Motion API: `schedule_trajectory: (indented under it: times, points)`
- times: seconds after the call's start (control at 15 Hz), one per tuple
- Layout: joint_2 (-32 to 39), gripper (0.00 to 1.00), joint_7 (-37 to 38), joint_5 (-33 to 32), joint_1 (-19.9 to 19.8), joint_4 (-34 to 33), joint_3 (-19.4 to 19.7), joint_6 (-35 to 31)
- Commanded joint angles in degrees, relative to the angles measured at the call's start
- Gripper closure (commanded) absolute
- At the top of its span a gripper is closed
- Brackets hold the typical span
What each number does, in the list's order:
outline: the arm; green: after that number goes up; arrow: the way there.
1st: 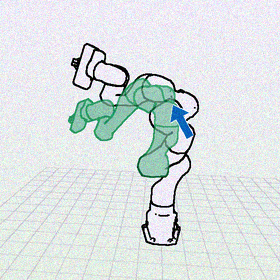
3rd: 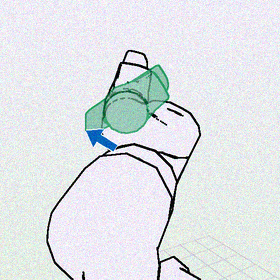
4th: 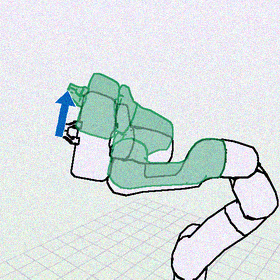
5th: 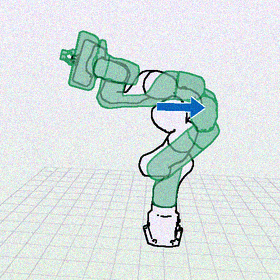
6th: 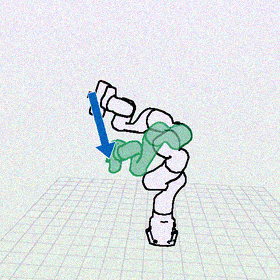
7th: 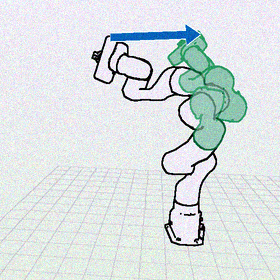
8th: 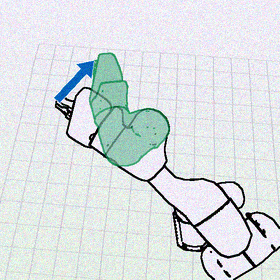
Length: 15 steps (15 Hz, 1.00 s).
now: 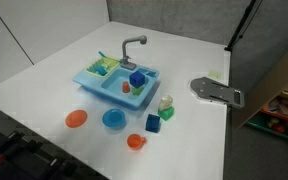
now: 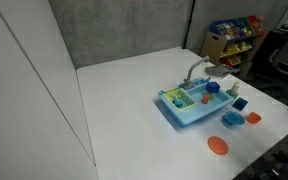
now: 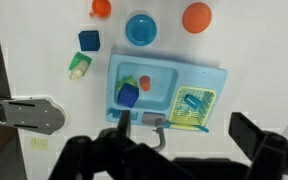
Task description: Move the blue cube to the counter on the toy sink
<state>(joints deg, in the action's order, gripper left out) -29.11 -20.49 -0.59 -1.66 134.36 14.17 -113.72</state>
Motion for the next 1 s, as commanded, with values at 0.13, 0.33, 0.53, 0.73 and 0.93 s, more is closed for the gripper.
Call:
schedule_trajectory:
  times: [0.13, 0.33, 0.53, 0.73, 0.93]
  points:
    - [0.1, 0.0, -0.4, 0.5, -0.9, -0.1, -0.8, 0.1]
    - [1.9, 0.0, -0.4, 1.3, -0.4, -1.4, -0.9, 0.9]
    - [4.3, 0.0, 0.4, 1.9, 0.0, -2.7, -1.8, 1.0]
    - [7.4, 0.0, 1.6, 2.1, 0.0, -4.2, -3.1, 1.3]
    - [10.8, 0.0, 3.7, 1.4, -0.6, -4.9, -4.2, 1.3]
